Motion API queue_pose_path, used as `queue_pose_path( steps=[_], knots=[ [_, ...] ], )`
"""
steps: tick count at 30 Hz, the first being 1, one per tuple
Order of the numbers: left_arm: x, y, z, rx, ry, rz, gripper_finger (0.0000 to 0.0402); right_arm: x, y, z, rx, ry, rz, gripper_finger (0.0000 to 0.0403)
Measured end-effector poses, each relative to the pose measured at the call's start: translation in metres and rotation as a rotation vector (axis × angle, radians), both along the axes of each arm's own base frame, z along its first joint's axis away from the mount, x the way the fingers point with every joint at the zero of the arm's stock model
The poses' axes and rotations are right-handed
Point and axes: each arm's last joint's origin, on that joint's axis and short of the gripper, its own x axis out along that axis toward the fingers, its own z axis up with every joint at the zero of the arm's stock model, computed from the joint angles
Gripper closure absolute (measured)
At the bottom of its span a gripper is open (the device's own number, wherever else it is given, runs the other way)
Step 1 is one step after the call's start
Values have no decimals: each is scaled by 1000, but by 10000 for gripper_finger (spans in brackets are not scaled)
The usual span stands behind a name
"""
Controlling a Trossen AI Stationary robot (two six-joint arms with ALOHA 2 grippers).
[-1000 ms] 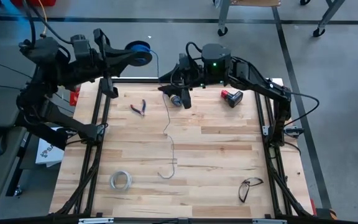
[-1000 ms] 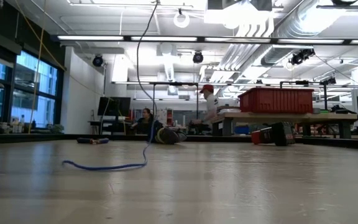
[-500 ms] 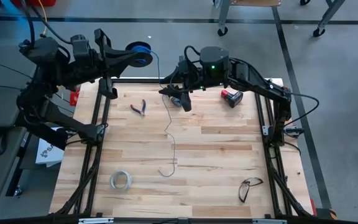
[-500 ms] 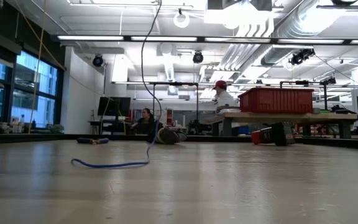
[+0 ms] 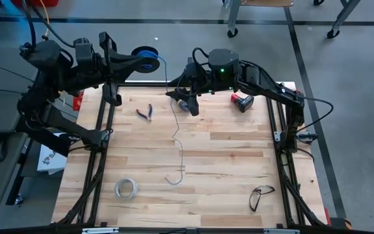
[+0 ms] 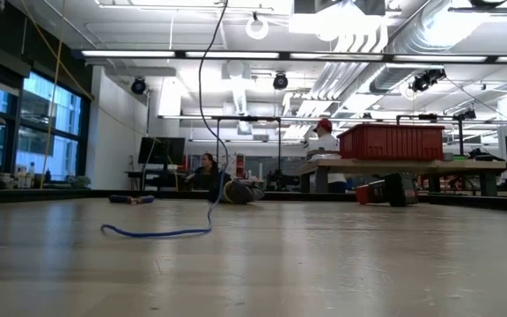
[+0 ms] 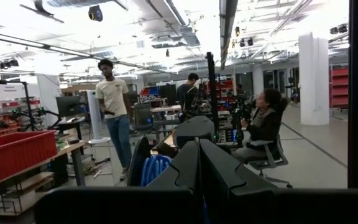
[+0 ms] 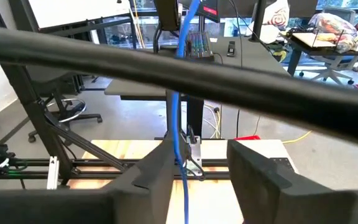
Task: Coil cords
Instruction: Coil the blue wire onto the black spool
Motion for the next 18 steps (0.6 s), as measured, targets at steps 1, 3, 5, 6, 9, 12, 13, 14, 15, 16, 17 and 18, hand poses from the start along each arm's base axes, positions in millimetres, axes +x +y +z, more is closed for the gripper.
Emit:
queue_pose_path(
  steps=[1, 3, 5, 6, 9, 12, 13, 14, 15, 16, 17, 18],
  knots=[
    [0, 0, 0, 0, 0, 0, 399, 0, 0, 0, 0, 0, -1, 265],
    [0, 0, 0, -3, 0, 9, 399, 0, 0, 0, -3, 0, -2, 297],
    [0, 1, 0, -6, -1, 18, 399, 0, 3, 0, -19, -1, 2, 345],
    [0, 1, 0, -6, -2, 18, 399, 1, 5, 0, -30, -1, -2, 371],
    [2, 1, 1, -40, -26, 9, 399, 2, 19, 1, -75, -15, -16, 393],
    [3, 1, 3, -139, -76, -22, 399, 7, 39, 5, -143, -79, 16, 400],
    [4, 0, 5, -189, -103, -39, 399, 11, 46, 6, -157, -113, 30, 400],
    [6, 0, 6, -244, -139, -60, 399, 15, 54, 7, -176, -152, 42, 400],
    [7, 0, 8, -300, -173, -82, 399, 19, 60, 7, -200, -190, 53, 401],
    [10, 0, 9, -351, -202, -103, 399, 24, 65, 7, -228, -220, 60, 401],
    [12, 0, 10, -396, -231, -126, 399, 28, 70, 7, -248, -254, 64, 401],
    [15, 0, 10, -437, -249, -152, 399, 32, 73, 6, -258, -282, 67, 401]
  ],
)
